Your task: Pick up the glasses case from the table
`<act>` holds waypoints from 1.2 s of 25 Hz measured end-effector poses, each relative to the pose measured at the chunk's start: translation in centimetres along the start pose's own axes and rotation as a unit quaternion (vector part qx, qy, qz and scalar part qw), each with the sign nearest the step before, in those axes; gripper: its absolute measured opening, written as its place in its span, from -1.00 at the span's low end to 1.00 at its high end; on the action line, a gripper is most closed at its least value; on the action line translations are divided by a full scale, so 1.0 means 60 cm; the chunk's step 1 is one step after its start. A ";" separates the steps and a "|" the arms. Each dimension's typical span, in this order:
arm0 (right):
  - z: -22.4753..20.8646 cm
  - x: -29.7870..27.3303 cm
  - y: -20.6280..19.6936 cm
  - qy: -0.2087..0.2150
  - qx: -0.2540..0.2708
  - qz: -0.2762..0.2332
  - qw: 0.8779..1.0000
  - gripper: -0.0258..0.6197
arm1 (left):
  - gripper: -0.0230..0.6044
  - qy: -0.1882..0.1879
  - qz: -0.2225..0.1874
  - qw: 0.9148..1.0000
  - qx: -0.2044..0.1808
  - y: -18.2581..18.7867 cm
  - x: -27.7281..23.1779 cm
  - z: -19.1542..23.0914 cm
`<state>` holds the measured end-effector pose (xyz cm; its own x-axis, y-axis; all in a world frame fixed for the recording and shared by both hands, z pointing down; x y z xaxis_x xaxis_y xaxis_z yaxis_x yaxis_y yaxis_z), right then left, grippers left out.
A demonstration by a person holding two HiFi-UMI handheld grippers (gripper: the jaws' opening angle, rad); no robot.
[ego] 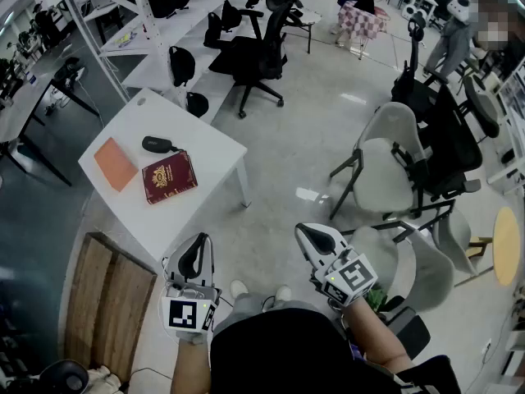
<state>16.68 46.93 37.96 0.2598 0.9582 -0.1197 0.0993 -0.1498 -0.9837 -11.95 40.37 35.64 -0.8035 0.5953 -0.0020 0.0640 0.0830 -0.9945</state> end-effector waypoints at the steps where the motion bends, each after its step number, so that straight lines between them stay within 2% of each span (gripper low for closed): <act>1: 0.002 0.002 0.002 -0.003 0.003 0.001 1.000 -0.83 | -0.86 -0.004 0.003 1.000 -0.003 0.001 0.000 0.000; 7: 0.017 0.003 0.009 -0.024 0.011 0.005 1.000 -0.83 | -0.86 -0.033 0.018 0.999 -0.005 -0.006 -0.002 0.015; 16: 0.066 -0.057 0.012 -0.040 -0.005 0.005 0.999 -0.83 | -0.87 -0.074 0.023 0.997 0.003 -0.017 0.005 0.090; 19: 0.078 -0.081 0.006 -0.052 0.001 0.015 0.999 -0.83 | -0.87 -0.075 0.041 0.996 0.017 -0.046 0.021 0.130; 22: 0.091 -0.101 -0.004 -0.058 0.009 0.028 0.998 -0.83 | -0.87 -0.091 0.061 0.993 0.035 -0.087 0.033 0.163; 27: 0.096 -0.152 -0.006 -0.064 0.019 0.041 0.997 -0.83 | -0.87 -0.103 0.084 0.991 0.032 -0.112 0.014 0.203; 30: 0.071 -0.197 -0.008 -0.060 0.016 0.048 0.997 -0.83 | -0.87 -0.105 0.100 0.989 0.017 -0.120 -0.022 0.220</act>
<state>9.48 36.74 39.28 0.1505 0.9625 -0.2259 0.0480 -0.2353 -0.9707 -19.19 28.42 41.45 -0.8822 0.4173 -0.2181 0.2176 -0.0495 -0.9748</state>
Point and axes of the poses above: the fingertips, and each gripper's own axes: x backward along the fingers, z to its left, y out of its top, the point moved 9 cm from there along x, backward along the fingers, and after that the axes turned 9 degrees about -y, right-handed, at the moved point
